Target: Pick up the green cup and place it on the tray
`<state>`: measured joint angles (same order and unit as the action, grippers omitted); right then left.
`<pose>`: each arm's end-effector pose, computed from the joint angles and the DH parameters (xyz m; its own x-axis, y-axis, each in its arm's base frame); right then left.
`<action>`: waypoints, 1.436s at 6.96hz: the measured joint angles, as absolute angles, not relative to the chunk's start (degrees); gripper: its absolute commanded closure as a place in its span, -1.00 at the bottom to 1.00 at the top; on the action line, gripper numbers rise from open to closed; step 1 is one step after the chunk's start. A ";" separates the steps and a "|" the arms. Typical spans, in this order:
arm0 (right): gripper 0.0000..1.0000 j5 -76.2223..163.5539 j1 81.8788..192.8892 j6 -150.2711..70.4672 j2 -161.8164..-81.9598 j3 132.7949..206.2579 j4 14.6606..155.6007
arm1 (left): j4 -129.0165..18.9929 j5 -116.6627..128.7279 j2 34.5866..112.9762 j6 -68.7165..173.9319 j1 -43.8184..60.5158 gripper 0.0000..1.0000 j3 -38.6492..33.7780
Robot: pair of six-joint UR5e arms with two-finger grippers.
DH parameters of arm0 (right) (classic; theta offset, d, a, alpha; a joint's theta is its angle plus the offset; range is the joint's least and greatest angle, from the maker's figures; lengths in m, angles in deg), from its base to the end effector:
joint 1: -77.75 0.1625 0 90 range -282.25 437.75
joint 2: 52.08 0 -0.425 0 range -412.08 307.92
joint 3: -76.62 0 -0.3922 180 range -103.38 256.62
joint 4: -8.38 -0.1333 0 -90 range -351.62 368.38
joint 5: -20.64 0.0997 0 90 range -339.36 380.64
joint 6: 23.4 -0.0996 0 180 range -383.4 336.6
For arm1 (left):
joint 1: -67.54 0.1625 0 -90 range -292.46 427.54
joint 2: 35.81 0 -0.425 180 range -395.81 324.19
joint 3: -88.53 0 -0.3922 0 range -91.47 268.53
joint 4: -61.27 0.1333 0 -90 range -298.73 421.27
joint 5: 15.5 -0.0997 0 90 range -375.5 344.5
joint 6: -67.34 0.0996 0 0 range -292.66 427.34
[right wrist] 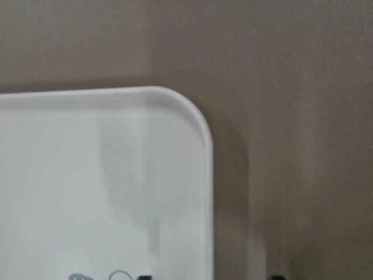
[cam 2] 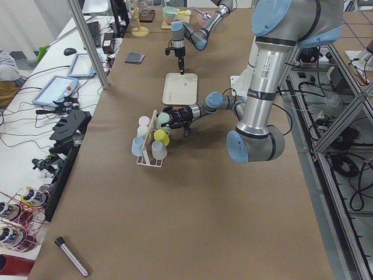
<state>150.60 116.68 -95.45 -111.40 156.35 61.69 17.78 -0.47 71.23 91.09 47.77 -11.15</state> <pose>-0.5031 -0.4955 0.3490 0.4211 0.0365 0.9063 0.0711 0.9948 -0.0731 0.4493 -0.4054 0.4506 -0.5580 0.4528 0.6954 -0.7219 0.1485 -0.6759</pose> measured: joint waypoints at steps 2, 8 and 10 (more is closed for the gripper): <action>-1.00 151.37 121.20 -94.88 -112.93 158.51 64.83 | 21.74 1.44 68.30 91.91 48.13 0.64 -21.04; -1.00 151.61 137.51 -68.54 -131.56 180.71 87.37 | 13.91 22.94 66.27 75.01 51.74 0.65 -38.45; -1.00 151.25 145.72 -55.61 -140.75 183.80 87.64 | -3.67 31.88 65.92 50.66 54.30 0.64 -38.43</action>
<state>151.25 145.72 -55.61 -140.75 183.80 87.64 -3.67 31.88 65.92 50.66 54.30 -38.43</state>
